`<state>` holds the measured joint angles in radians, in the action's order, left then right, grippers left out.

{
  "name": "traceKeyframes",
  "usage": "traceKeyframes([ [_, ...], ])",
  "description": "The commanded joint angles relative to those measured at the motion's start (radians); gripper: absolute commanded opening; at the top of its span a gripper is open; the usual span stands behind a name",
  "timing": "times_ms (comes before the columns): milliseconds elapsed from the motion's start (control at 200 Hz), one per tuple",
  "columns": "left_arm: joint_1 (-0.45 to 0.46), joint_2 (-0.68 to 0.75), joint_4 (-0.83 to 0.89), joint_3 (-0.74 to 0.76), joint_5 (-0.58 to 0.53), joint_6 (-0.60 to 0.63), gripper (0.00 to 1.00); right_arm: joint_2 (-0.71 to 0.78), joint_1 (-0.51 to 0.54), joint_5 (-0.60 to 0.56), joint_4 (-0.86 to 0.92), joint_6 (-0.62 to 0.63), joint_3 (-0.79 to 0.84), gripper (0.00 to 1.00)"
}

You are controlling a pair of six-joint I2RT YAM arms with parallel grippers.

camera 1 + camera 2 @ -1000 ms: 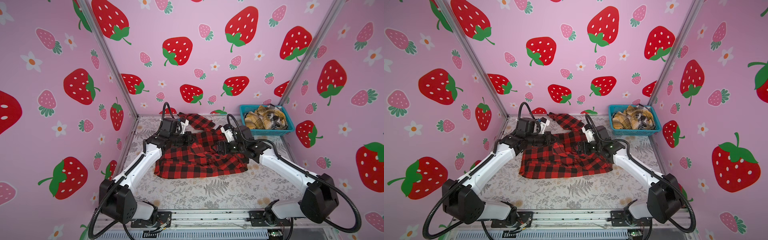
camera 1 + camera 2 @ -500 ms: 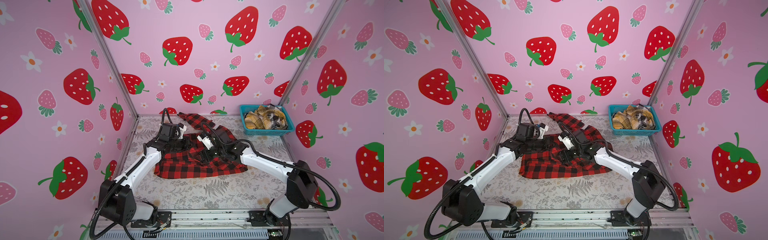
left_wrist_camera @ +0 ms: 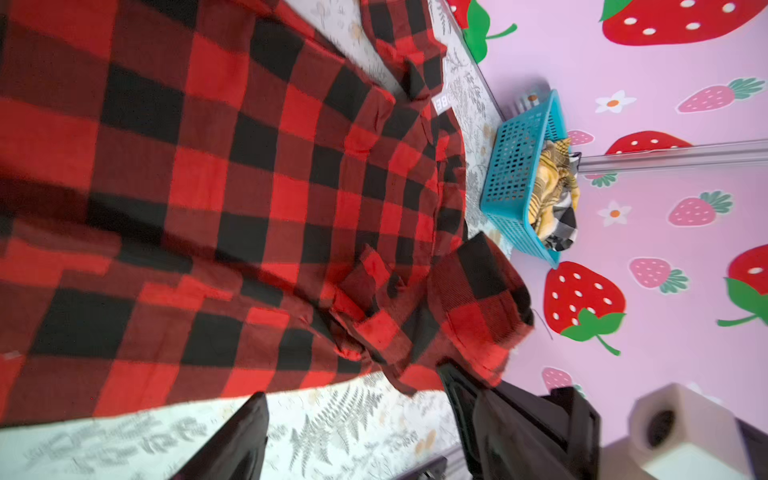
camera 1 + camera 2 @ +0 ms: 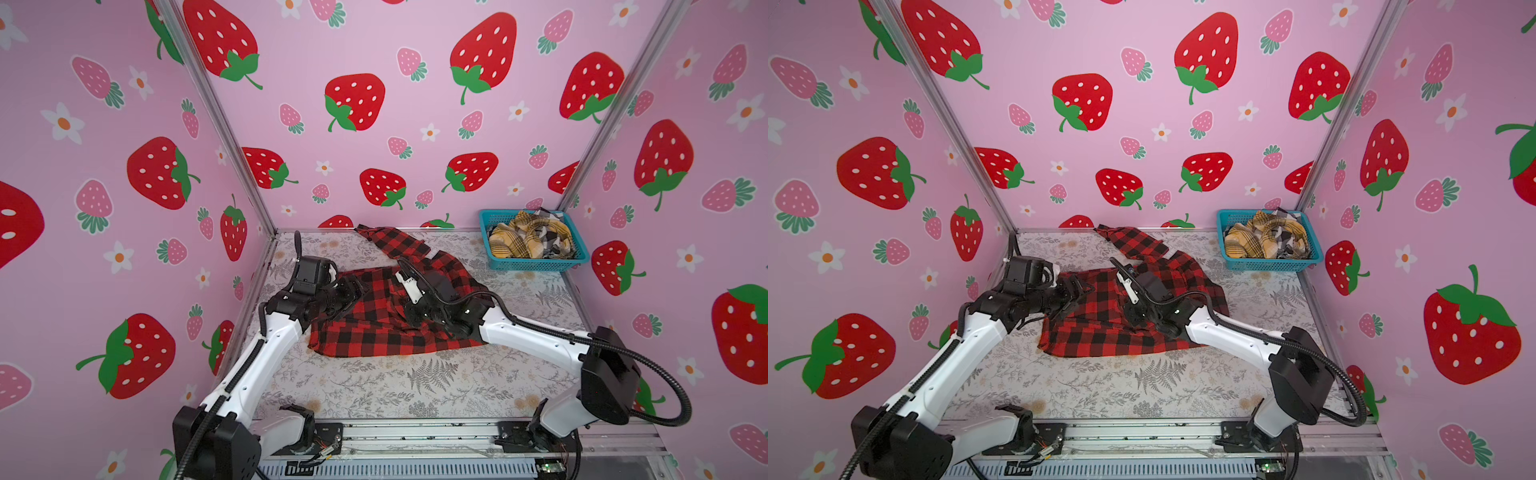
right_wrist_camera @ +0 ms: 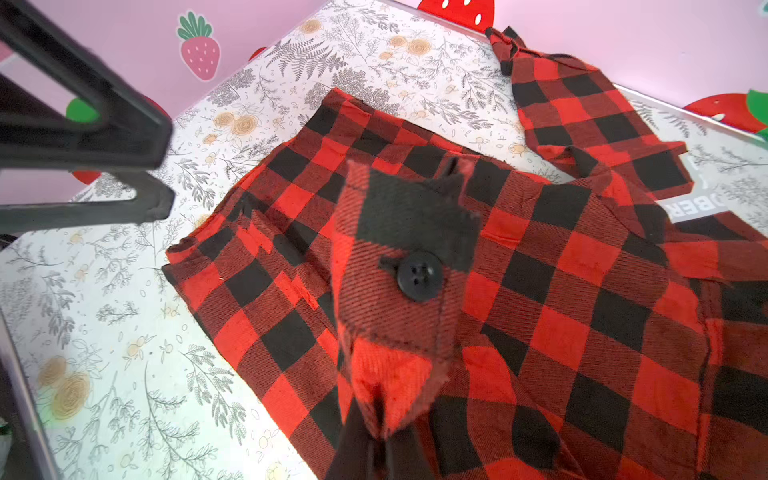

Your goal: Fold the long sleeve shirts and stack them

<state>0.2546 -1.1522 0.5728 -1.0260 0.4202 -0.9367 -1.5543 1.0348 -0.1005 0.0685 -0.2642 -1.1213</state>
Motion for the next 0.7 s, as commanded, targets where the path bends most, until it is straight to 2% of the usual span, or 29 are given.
traceKeyframes([
  [0, 0.033, 0.015, 0.001, 0.039, 0.03, -0.191, 0.8, 0.017, 0.042, -0.097, -0.085, 0.069, 0.028, 0.0],
  [85, 0.07, 0.013, -0.052, 0.049, 0.04, -0.263, 0.79, -0.009, 0.07, -0.11, -0.073, 0.09, 0.012, 0.0],
  [165, 0.101, -0.011, -0.039, 0.023, 0.014, -0.273, 0.78, -0.025, 0.098, -0.119, -0.071, 0.098, 0.007, 0.0],
  [360, 0.109, -0.043, -0.116, 0.052, 0.048, -0.332, 0.75, -0.045, 0.133, -0.111, -0.068, 0.099, 0.008, 0.0],
  [455, 0.111, -0.038, -0.116, 0.05, 0.035, -0.326, 0.67, -0.051, 0.139, -0.104, -0.059, 0.097, 0.01, 0.0],
  [530, 0.112, -0.043, -0.104, 0.05, 0.026, -0.314, 0.55, -0.045, 0.146, -0.104, -0.065, 0.099, 0.017, 0.0],
  [695, 0.115, -0.072, -0.106, 0.052, 0.023, -0.303, 0.42, -0.038, 0.153, -0.102, -0.07, 0.097, 0.025, 0.0],
])
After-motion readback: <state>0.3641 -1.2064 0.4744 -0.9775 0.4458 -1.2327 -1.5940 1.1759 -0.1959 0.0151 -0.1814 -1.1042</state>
